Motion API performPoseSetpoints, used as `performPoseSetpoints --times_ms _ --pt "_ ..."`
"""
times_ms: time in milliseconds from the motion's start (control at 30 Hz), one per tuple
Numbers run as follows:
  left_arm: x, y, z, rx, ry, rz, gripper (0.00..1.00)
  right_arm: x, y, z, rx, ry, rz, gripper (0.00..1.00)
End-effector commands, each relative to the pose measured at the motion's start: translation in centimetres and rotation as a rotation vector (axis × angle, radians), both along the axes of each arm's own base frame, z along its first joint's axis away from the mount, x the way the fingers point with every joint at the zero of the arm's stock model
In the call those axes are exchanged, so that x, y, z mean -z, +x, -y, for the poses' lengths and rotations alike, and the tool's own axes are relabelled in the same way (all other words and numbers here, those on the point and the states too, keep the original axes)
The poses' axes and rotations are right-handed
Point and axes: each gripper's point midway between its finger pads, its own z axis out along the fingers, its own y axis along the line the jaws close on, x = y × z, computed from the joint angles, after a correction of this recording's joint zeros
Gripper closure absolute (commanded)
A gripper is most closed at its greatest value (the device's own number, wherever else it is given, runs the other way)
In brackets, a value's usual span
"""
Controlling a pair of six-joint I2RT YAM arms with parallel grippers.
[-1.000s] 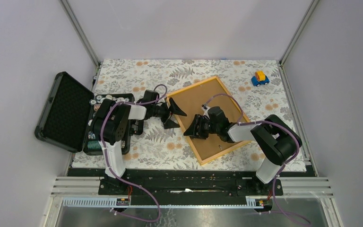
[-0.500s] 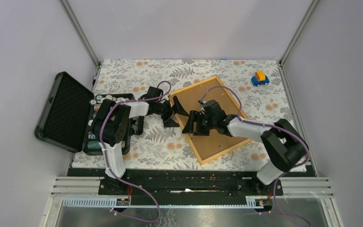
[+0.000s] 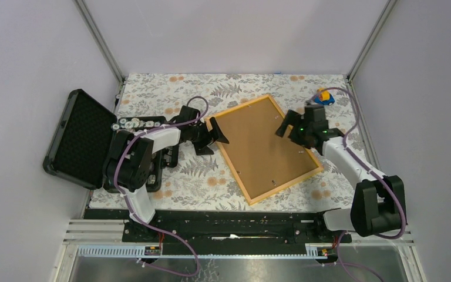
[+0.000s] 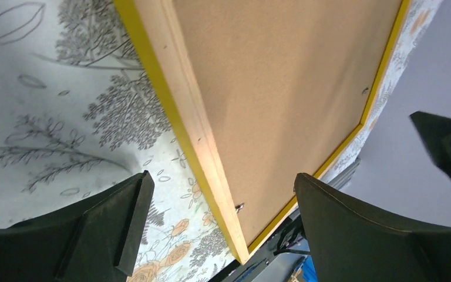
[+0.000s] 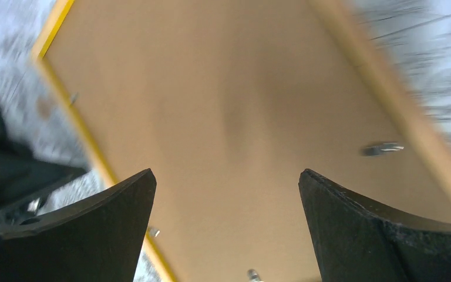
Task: Put the photo into the frame
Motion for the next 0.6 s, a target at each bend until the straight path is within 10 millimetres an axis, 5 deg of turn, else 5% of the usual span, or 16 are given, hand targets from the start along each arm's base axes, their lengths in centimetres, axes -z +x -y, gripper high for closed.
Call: performPoseSetpoints --times_ms 0,100,267,400,567 --pt "0.2 -0.6 -0.4 -0.034 0.029 0.025 0.01 0.6 0.6 8.7 0.244 -0.115 -0.041 0.00" --pt "1.2 -0.9 0.1 -0.014 0.028 0.002 0.01 2.0 1.5 12.2 0.343 -0.098 -0.099 0.00" --pt "0.9 -1.9 2.3 0.061 -0.023 0.001 0.01 4.4 3.1 15.2 0.396 -0.131 -0.160 0.00" --pt "1.6 -2.4 3.4 0.133 0.017 0.026 0.01 6.7 3.2 14.9 0.358 -0.093 -0.210 0.00" --pt "2.6 -0.8 3.0 0.128 0.081 0.032 0.01 9.6 1.3 14.0 0.321 -0.057 -0.298 0.00"
